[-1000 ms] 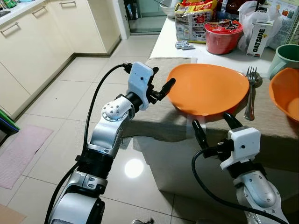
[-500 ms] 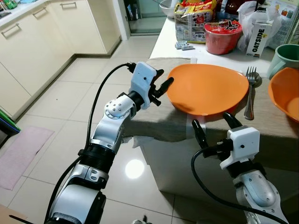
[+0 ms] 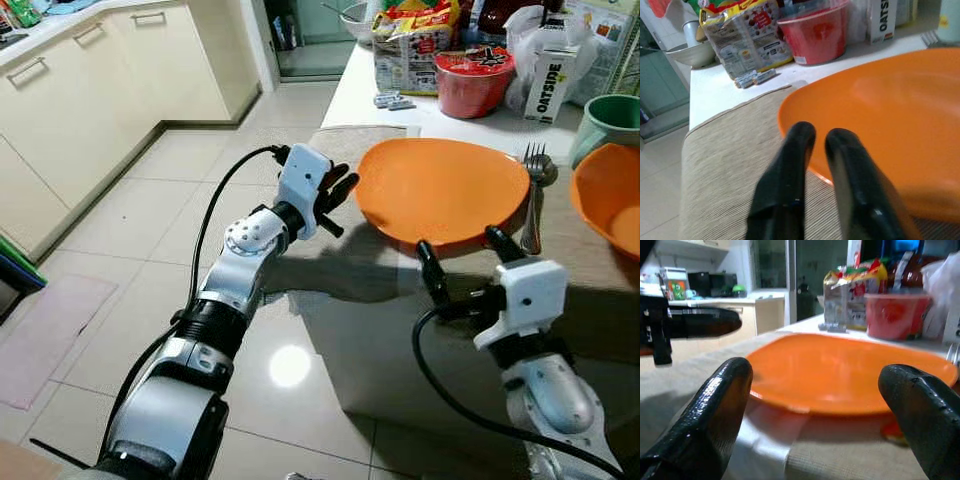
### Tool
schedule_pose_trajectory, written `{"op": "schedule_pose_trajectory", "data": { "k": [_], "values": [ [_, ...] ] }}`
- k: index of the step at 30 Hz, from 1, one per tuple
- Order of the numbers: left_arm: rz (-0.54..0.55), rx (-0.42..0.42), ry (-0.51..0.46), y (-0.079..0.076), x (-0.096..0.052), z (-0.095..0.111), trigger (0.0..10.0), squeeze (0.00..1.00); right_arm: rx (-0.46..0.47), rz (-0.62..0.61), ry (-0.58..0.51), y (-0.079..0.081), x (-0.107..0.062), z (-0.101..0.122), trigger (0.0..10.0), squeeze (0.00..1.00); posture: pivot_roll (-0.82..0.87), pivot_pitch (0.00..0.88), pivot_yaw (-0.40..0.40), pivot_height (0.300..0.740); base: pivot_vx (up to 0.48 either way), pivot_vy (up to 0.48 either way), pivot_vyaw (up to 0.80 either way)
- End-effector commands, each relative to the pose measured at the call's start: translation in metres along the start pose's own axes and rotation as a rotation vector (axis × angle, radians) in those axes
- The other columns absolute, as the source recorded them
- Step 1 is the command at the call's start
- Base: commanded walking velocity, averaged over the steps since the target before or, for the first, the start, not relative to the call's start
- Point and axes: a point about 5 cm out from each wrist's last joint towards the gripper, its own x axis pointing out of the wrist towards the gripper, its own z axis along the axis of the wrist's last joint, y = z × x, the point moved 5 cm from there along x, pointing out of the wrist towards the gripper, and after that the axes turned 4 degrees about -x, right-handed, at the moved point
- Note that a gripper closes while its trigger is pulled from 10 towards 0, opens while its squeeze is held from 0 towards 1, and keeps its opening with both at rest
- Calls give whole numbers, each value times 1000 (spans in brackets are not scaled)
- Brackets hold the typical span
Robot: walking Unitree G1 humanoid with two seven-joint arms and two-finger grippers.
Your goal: Setting the table
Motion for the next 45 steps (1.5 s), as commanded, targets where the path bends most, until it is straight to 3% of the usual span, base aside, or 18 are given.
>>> {"op": "schedule_pose_trajectory", "data": {
  "k": [1, 8, 14, 15, 16, 23, 36, 45],
  "values": [
    [25, 38, -7, 16, 1, 8, 0, 0, 4, -18, -6, -3, 1, 4, 10000, 0, -321, 11, 201, 740, 0, 0, 0],
    [18, 41, -26, 21, 7, 17, 0, 0, -9, -60, -4, -15, 0, 4, 10000, 0, -333, 15, 207, 740, 0, 0, 0],
    [10, 47, -15, 22, 13, 21, 0, 0, 0, -55, 2, -9, -3, 1, 10000, 0, -339, 21, 213, 740, 0, 0, 0],
    [8, 54, -9, 22, 15, 22, 3647, 0, 3, -55, 4, -8, -4, 1, 10000, 0, -339, 25, 217, 740, 0, 0, 0],
    [7, 57, -5, 22, 17, 23, 10000, 0, 5, -55, 6, -7, -4, 0, 10000, 0, -340, 28, 217, 740, 0, 0, 0],
    [-20, 98, 33, 14, 24, 19, 10000, 0, 11, -55, 8, -6, -5, -2, 10000, 0, -341, 39, 219, 740, 0, 0, 0],
    [-81, 79, 92, -4, 25, -1, 10000, 0, 18, -51, 13, -4, -6, -3, 10000, 0, -342, 50, 220, 740, 0, 0, 0],
    [-94, 45, 192, -8, 19, -26, 10000, 0, 38, -45, 25, -2, -4, -5, 10000, 0, -335, 56, 221, 740, 0, 0, 0]
  ]
}}
